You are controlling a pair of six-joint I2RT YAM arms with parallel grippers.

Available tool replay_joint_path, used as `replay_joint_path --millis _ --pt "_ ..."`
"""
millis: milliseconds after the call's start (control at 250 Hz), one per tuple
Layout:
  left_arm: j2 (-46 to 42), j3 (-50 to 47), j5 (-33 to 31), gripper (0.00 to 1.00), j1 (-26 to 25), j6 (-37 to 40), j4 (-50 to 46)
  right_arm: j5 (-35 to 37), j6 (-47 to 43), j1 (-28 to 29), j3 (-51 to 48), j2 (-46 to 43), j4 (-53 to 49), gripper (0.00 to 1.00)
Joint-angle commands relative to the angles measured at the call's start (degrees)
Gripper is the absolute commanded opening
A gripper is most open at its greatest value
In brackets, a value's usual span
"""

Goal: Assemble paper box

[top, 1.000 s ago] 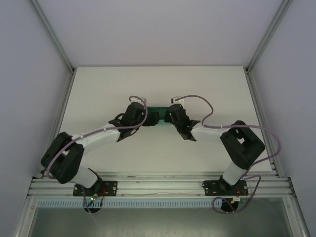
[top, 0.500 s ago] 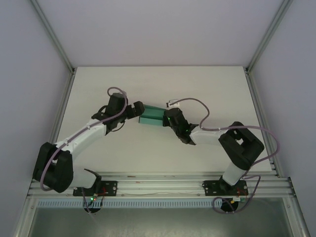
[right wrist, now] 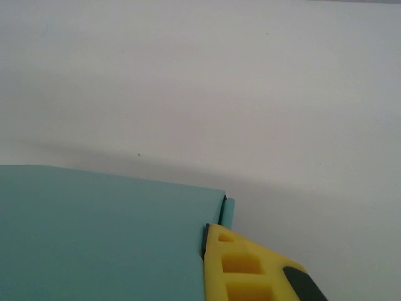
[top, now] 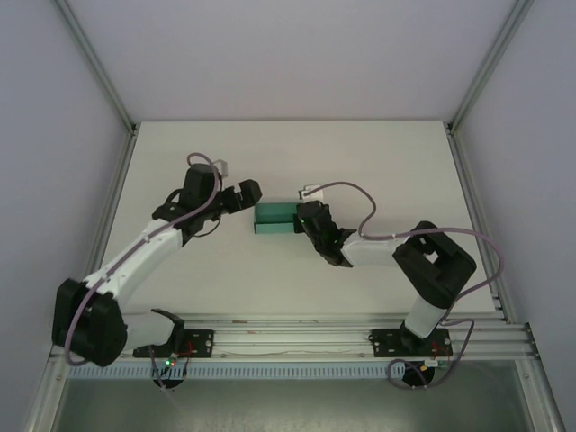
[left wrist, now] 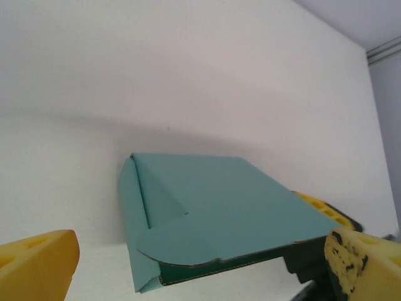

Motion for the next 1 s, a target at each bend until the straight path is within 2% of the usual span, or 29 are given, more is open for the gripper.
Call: replay_joint_path --millis 0,44,132,284,360,428,572,708,815,899,995 --pt "-2.6 -0.5 -7.3 1.0 0.0 2.2 -5.7 -1.5 -3.2 0.4 -1.0 2.8 -9.0 0.03" --pt "-1.9 -0.4 -8.5 1.0 0.0 1.3 -5.0 -1.5 -4.0 0.4 -1.5 2.8 -8.5 0.03" --pt "2.5 0.5 -6.4 1.0 0.3 -0.9 -2.6 -2.5 -5.2 0.3 -2.9 2.1 -6.3 0.04" --pt "14.4 3.8 1.7 1.0 0.7 -1.7 1.7 -5.6 -6.6 0.5 -5.1 1.6 -3.1 0.07" --pt "19.8 5.3 6.9 0.92 0.8 -2.2 3.5 -6.1 -7.4 0.6 -5.4 1.9 -2.7 0.1" --pt "23.5 5.4 8.7 0.83 0.8 -2.9 5.0 -5.9 -7.7 0.8 -6.1 1.9 -2.1 0.1" --pt "28.2 4.3 12.1 0.73 0.8 -3.2 7.9 -5.9 -8.1 0.8 -7.1 1.2 -2.8 0.14" --pt "29.5 0.3 13.0 0.66 0.8 -5.4 12.4 -7.4 -7.1 0.9 -7.8 -0.2 -4.7 0.29" --pt "30.2 -3.8 15.1 0.58 0.8 -7.9 18.5 -9.3 -5.5 0.9 -8.9 -3.1 -6.6 0.34" --pt "30.9 -6.0 14.2 0.5 0.8 -8.5 21.5 -11.3 -5.1 0.9 -9.5 -6.8 -9.7 0.45" --pt "31.5 -7.1 13.7 0.49 0.7 -8.0 22.4 -14.6 -7.5 0.9 -10.2 -11.7 -14.8 0.59"
